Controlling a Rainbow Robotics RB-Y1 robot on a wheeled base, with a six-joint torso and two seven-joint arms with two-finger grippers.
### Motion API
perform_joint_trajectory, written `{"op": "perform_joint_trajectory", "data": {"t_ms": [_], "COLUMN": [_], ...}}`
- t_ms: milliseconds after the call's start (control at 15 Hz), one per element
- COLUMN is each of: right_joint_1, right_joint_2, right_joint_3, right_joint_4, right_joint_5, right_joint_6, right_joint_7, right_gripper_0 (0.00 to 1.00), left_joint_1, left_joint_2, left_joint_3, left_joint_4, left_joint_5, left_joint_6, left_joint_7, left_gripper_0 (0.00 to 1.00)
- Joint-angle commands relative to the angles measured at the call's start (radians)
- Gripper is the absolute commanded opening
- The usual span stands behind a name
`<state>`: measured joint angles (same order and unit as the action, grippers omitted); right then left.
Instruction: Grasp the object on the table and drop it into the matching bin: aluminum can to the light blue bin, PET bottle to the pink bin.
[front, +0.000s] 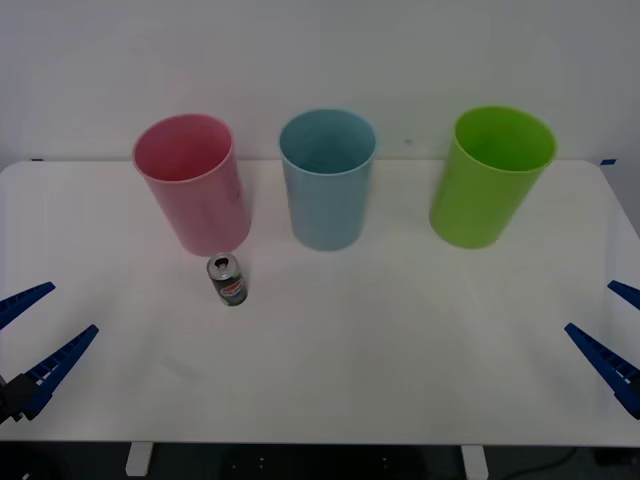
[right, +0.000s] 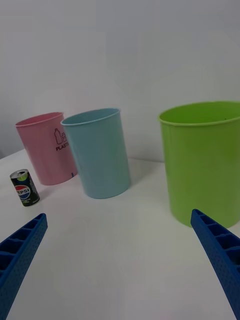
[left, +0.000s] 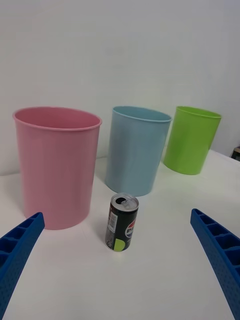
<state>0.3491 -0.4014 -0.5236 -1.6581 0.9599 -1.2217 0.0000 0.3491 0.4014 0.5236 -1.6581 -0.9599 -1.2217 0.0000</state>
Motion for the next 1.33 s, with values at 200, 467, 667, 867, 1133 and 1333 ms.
{"op": "perform_joint_trajectory", "data": {"t_ms": [200, 467, 667, 867, 1133, 1333], "right_joint_1": [0.000, 0.000, 0.000, 0.000, 0.000, 0.000], "right_joint_2": [0.000, 0.000, 0.000, 0.000, 0.000, 0.000], "right_joint_3": [0.000, 0.000, 0.000, 0.000, 0.000, 0.000], "right_joint_4": [0.000, 0.000, 0.000, 0.000, 0.000, 0.000], "right_joint_5": [0.000, 0.000, 0.000, 0.000, 0.000, 0.000], "right_joint_6": [0.000, 0.000, 0.000, 0.000, 0.000, 0.000], "right_joint_7": [0.000, 0.000, 0.000, 0.000, 0.000, 0.000], "right_gripper_0": [1.00, 1.00, 1.00, 1.00, 1.00, 1.00], "left_joint_1": [0.010, 0.022, 0.024, 0.021, 0.014, 0.008], "left_joint_2": [-0.019, -0.010, -0.012, -0.012, -0.019, -0.030], "left_joint_3": [0.004, -0.005, -0.020, -0.034, -0.086, -0.139], "left_joint_4": [0.009, -0.012, -0.011, -0.012, -0.011, -0.011], "left_joint_5": [-0.005, -0.005, -0.060, -0.120, -0.163, -0.164], "left_joint_6": [0.001, 0.010, 0.036, 0.057, 0.126, 0.194], "left_joint_7": [0.000, 0.000, -0.002, -0.002, 0.002, 0.000], "left_gripper_0": [1.00, 1.00, 1.00, 1.00, 1.00, 1.00]}}
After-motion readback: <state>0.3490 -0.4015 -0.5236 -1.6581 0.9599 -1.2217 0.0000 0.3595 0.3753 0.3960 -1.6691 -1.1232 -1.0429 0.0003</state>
